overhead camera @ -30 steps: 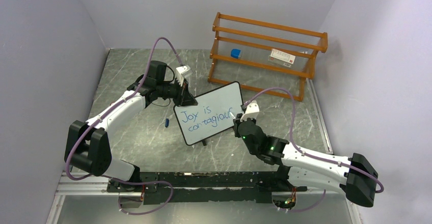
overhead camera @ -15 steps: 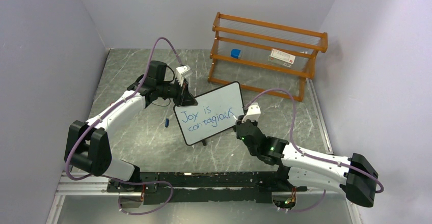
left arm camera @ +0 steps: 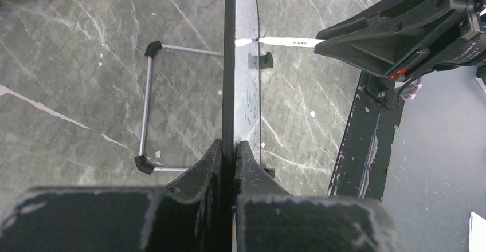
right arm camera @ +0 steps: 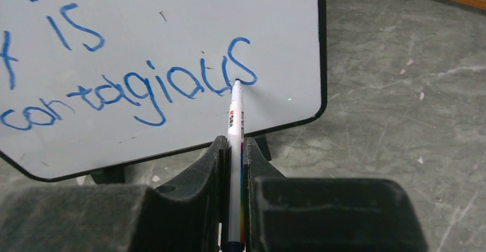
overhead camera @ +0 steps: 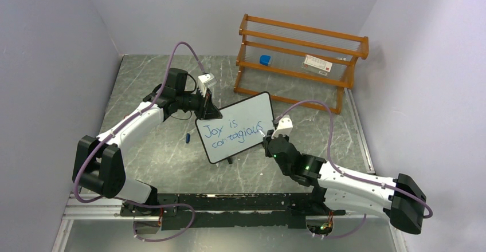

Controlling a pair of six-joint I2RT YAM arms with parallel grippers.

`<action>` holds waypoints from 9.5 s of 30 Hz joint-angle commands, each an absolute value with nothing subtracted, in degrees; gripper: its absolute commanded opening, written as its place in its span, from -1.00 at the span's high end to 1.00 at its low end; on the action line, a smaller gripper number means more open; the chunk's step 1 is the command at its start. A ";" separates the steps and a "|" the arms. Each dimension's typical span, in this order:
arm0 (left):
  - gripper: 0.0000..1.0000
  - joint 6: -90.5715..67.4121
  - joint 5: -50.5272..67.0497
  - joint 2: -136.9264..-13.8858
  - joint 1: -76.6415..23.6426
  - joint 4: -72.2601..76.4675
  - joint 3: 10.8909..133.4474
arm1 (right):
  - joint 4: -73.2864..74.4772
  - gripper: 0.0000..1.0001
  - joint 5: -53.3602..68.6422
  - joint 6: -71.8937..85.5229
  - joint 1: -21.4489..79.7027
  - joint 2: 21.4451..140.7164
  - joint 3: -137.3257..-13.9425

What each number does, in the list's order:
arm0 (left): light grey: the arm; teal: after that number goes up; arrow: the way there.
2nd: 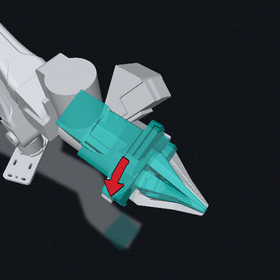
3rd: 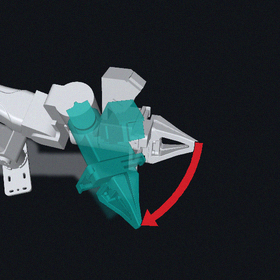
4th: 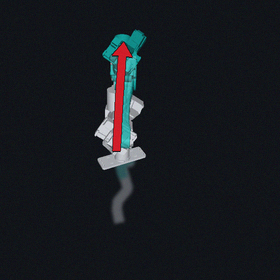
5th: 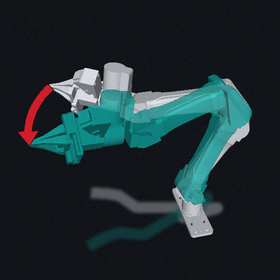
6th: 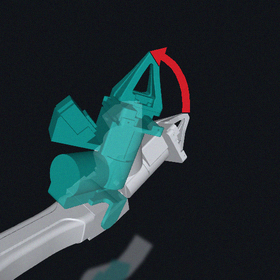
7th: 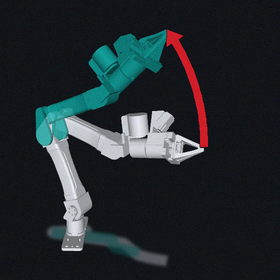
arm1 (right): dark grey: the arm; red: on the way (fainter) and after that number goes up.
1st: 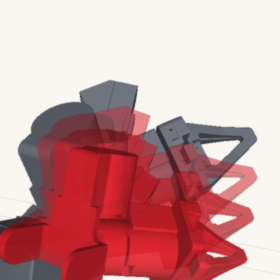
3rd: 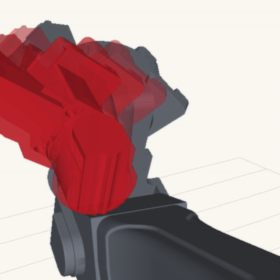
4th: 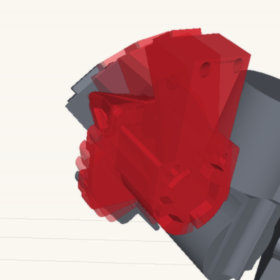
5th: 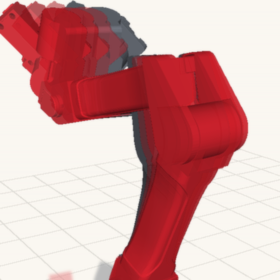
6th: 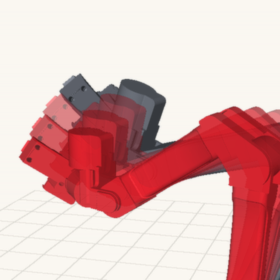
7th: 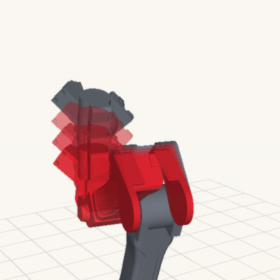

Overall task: Write a sentence on the whiteboard
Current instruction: Write a sentence on the whiteboard, then close the whiteboard marker at the center of the board.

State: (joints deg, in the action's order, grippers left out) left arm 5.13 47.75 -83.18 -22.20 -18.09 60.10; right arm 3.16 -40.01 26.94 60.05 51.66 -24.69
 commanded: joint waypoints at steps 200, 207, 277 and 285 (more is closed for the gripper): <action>0.90 -65.70 15.29 -40.98 -17.76 9.58 40.37 | -56.55 1.00 -9.46 17.98 59.49 47.50 -20.99; 0.90 -66.95 3.95 -42.29 -30.57 14.83 37.00 | -62.89 1.00 -12.13 19.20 61.18 52.45 -19.44; 0.90 -72.55 -4.09 -45.63 -42.92 21.83 34.83 | -71.50 1.00 -16.44 19.87 63.14 58.35 -18.42; 0.90 -70.45 -6.84 -46.74 -47.33 26.08 33.68 | -77.99 1.00 -19.22 21.59 63.19 61.88 -18.00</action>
